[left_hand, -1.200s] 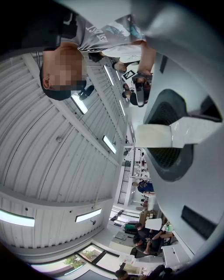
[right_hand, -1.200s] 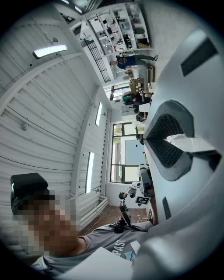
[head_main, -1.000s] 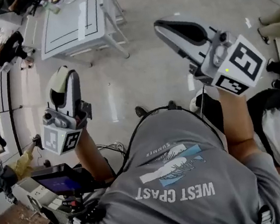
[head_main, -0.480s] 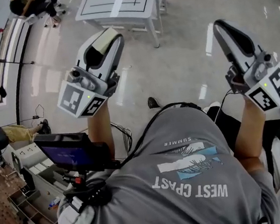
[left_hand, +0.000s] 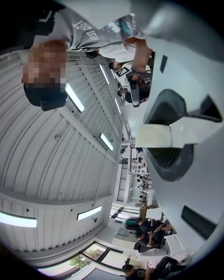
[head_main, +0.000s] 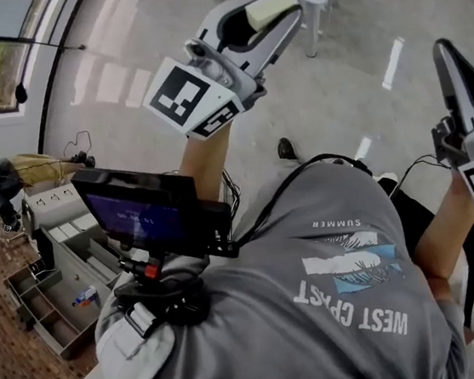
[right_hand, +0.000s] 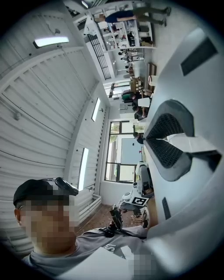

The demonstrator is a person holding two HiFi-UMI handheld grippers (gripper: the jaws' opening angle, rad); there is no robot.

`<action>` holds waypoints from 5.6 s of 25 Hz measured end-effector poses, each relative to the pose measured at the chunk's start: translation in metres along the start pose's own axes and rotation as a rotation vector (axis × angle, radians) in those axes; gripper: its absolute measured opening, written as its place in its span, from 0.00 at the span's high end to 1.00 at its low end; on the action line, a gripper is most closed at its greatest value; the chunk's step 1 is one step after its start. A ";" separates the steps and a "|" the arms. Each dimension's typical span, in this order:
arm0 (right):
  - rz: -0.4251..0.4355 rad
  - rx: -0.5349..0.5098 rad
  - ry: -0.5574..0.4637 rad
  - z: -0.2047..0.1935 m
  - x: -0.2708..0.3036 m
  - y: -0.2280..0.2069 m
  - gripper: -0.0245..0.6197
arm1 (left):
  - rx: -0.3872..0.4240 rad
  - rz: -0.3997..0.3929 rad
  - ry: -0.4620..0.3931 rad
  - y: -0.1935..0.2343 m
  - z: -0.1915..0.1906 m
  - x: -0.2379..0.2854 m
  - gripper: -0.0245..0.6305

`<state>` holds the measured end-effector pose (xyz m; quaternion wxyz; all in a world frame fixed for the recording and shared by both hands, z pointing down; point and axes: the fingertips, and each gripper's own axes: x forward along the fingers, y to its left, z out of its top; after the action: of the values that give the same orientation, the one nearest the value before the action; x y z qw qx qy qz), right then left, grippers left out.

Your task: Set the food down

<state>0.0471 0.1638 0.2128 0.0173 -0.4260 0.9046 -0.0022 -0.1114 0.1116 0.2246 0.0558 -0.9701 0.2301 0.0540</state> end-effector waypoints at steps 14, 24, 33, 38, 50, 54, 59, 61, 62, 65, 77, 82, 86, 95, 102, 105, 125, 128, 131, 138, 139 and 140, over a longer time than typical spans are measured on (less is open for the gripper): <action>-0.032 -0.019 0.024 -0.001 0.069 0.030 0.95 | -0.025 -0.030 -0.036 0.054 -0.001 -0.041 0.80; -0.049 -0.033 0.039 0.008 0.083 0.026 0.95 | -0.034 -0.037 -0.049 0.072 0.005 -0.041 0.80; -0.001 -0.032 0.025 0.001 0.055 -0.010 0.95 | -0.013 0.009 -0.026 0.048 -0.003 -0.003 0.80; 0.039 -0.021 0.021 -0.009 0.057 -0.056 0.95 | -0.014 0.049 -0.010 0.053 -0.021 0.035 0.80; 0.102 -0.002 0.024 0.014 0.085 -0.151 0.95 | -0.018 0.098 0.020 0.090 -0.016 0.121 0.80; 0.147 0.001 0.033 0.002 0.161 -0.176 0.95 | -0.038 0.112 0.029 0.150 -0.037 0.130 0.80; 0.152 0.002 0.054 -0.018 0.144 -0.116 0.95 | -0.043 0.097 0.037 0.125 -0.039 0.082 0.80; 0.129 0.006 0.065 -0.014 0.148 -0.113 0.95 | -0.051 0.087 0.037 0.133 -0.034 0.078 0.80; 0.118 0.010 0.068 -0.013 0.152 -0.115 0.95 | -0.051 0.081 0.038 0.139 -0.033 0.079 0.80; 0.065 0.019 0.075 -0.015 0.155 -0.126 0.95 | -0.052 0.032 0.021 0.153 -0.031 0.093 0.80; -0.043 0.004 0.102 -0.009 0.208 -0.131 0.95 | -0.073 -0.084 -0.036 0.216 -0.028 0.103 0.80; -0.029 -0.001 0.114 -0.012 0.219 -0.125 0.95 | -0.084 -0.084 -0.054 0.223 -0.033 0.101 0.80; 0.019 0.013 0.112 -0.002 0.235 -0.142 0.95 | -0.075 -0.034 -0.042 0.237 -0.023 0.107 0.80; 0.135 0.003 0.084 -0.016 0.215 -0.246 0.95 | -0.040 0.093 -0.003 0.223 -0.057 0.197 0.80; 0.274 0.049 0.052 -0.026 0.194 -0.295 0.95 | -0.027 0.206 0.041 0.191 -0.065 0.242 0.80; 0.344 0.070 0.038 -0.031 0.223 -0.293 0.95 | -0.019 0.285 0.073 0.212 -0.065 0.227 0.80; 0.423 0.111 0.037 -0.042 0.254 -0.286 0.95 | -0.026 0.362 0.114 0.227 -0.079 0.205 0.80; 0.395 0.090 0.036 -0.036 0.253 -0.286 0.95 | -0.023 0.325 0.090 0.229 -0.077 0.208 0.80; 0.375 0.072 0.024 -0.048 0.261 -0.258 0.95 | -0.009 0.300 0.069 0.235 -0.086 0.179 0.80; 0.317 0.033 0.032 -0.069 0.279 -0.199 0.95 | 0.009 0.251 0.024 0.248 -0.098 0.117 0.80; 0.303 0.035 0.036 -0.072 0.277 -0.203 0.95 | 0.008 0.239 0.019 0.249 -0.100 0.121 0.80; 0.289 0.037 0.036 -0.077 0.271 -0.207 0.95 | 0.007 0.226 0.017 0.248 -0.105 0.126 0.80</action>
<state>0.0316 -0.1777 0.2857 0.0088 -0.2906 0.9565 -0.0240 -0.1030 -0.1781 0.2910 0.0509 -0.9382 0.3385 0.0509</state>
